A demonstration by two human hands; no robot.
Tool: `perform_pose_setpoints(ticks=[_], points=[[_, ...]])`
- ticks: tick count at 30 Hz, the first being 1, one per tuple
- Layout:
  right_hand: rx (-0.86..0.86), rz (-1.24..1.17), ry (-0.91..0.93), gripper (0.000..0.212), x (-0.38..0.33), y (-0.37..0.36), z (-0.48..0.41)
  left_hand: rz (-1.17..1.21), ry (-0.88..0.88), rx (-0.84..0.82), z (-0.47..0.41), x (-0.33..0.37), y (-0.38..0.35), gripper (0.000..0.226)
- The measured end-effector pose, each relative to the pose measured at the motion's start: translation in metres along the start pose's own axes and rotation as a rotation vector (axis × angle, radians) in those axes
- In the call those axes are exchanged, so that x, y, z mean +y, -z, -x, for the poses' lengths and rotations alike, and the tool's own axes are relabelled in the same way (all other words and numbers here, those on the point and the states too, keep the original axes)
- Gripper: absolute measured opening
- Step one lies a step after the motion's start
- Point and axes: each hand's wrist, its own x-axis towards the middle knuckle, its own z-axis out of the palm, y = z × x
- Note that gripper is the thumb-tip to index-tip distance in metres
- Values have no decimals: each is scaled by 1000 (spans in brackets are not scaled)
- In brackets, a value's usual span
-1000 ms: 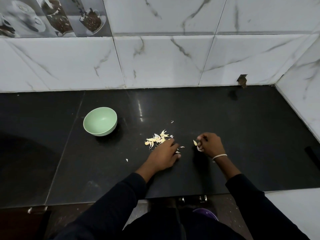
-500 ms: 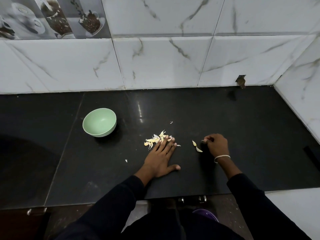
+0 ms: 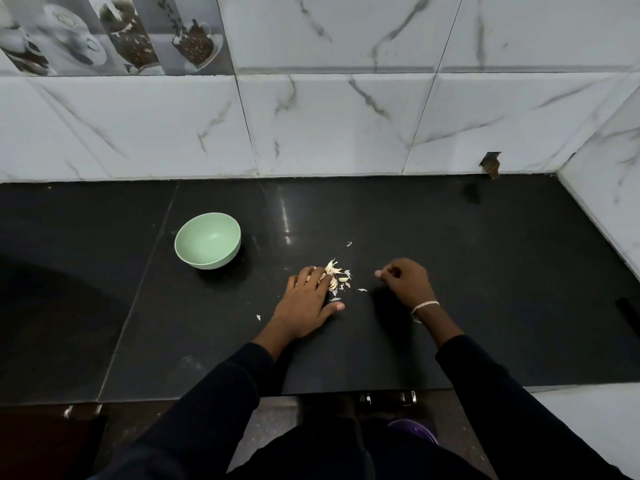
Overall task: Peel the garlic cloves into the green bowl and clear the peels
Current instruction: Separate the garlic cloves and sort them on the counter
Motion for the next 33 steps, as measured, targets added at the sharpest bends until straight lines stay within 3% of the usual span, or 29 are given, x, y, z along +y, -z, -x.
perform_pose_setpoints(ticks=[2,5,15,21,29,33], points=[[-133,46,89,10,-19,-15,-6,3,13,44,-3,1,2,73],[-283,158,168,23,-40,-36,-13,15,33,73,-7,2,3,67],[-315,382,192,13,-44,-58,-18,154,84,102,-15,9,3,35],[-250,252,240,12,-34,-63,-10,508,160,119,-25,18,2,17],[-254,-60,134,14,-32,-58,10,1068,399,66,-39,24,-5,11],[-196,-120,54,9,-23,-49,13,1159,426,47,-39,26,3,9]])
